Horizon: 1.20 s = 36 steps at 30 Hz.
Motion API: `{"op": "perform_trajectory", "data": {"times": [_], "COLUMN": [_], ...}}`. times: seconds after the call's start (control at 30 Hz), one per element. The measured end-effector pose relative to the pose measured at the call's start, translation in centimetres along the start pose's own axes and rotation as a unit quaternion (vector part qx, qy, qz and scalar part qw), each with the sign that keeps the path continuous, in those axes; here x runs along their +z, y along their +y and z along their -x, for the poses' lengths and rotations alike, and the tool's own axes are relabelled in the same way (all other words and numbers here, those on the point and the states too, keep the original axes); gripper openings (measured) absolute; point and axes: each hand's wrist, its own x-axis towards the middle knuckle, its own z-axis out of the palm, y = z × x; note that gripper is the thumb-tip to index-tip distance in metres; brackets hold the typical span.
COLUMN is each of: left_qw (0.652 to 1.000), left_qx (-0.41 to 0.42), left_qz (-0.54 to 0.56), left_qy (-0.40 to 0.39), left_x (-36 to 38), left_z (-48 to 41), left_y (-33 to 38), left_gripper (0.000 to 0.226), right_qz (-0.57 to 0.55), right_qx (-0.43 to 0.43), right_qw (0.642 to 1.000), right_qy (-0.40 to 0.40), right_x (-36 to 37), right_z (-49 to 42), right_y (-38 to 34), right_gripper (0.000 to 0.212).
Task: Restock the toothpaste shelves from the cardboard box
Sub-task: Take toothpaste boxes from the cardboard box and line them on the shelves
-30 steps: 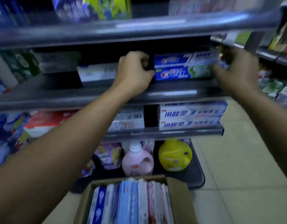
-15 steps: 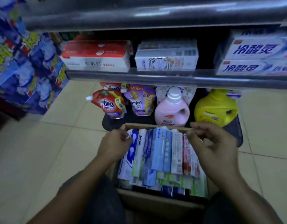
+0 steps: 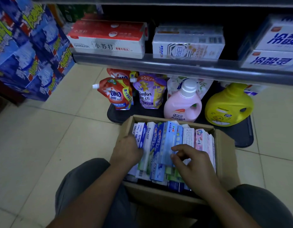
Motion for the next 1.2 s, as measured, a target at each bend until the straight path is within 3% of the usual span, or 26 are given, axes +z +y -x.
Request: {"op": "perform_trajectory", "data": {"times": [0.1,0.17,0.2,0.27,0.3,0.43,0.53,0.6,0.7,0.77,0.87,1.0,1.2], "left_qw": [0.998,0.986,0.961,0.868,0.830,0.737,0.709,0.749,0.898,0.949,0.969,0.963,0.969], "left_qx": [-0.043,-0.073,-0.084,-0.083,-0.067,-0.020,-0.013,-0.031,-0.035,-0.012,0.014,-0.007,-0.002], "left_qz": [0.043,0.149,0.265,0.489,0.551,0.664,0.688,0.644,0.424,0.274,0.141,0.161,0.168], "left_qy": [-0.004,0.018,0.018,-0.024,-0.050,-0.125,-0.154,-0.153,-0.114,-0.155,-0.205,-0.215,-0.179], "left_x": [-1.7,-3.6,-4.5,-6.1,-6.7,-7.0,-5.8,-4.6,-2.9,-2.0,-0.5,0.8,-0.9], "left_z": [0.2,0.4,0.7,1.9,2.5,4.2,4.8,5.0,5.7,6.4,7.0,7.0,6.1], "left_y": [0.2,0.5,0.9,2.2,2.9,5.4,6.2,5.8,3.8,2.6,2.0,2.3,0.3], "left_gripper": [0.025,0.025,0.021,0.013,0.011,0.020,0.017,0.014,0.027,0.045,0.063,0.064,0.029], "right_qz": [0.000,-0.011,-0.020,-0.052,-0.083,-0.229,-0.311,-0.341,-0.379,-0.406,-0.426,-0.436,-0.427], "right_qx": [-0.002,-0.006,-0.007,-0.008,0.000,0.072,0.113,0.144,0.149,0.137,0.115,0.116,0.108], "right_qw": [1.000,1.000,1.000,0.998,0.996,0.971,0.944,0.929,0.910,0.898,0.890,0.885,0.890], "right_qy": [0.001,0.006,0.011,0.024,0.025,-0.015,0.011,0.034,0.074,0.099,0.111,0.118,0.120], "right_x": [0.2,0.4,0.5,0.8,0.9,1.5,1.3,0.6,-0.6,-1.4,-2.5,-3.0,-3.4], "right_z": [-0.1,-0.1,-0.1,-0.1,-0.1,-0.4,-0.8,-1.0,-1.3,-1.7,-2.1,-2.3,-2.2], "right_y": [0.0,-0.1,-0.1,-0.3,-0.5,-1.4,-1.6,-1.2,-0.6,-0.4,-0.5,-0.5,-0.5], "right_gripper": [0.020,0.022,0.023,0.017,0.015,0.041,0.029,0.027,0.021,0.023,0.021,0.015,0.015]}}
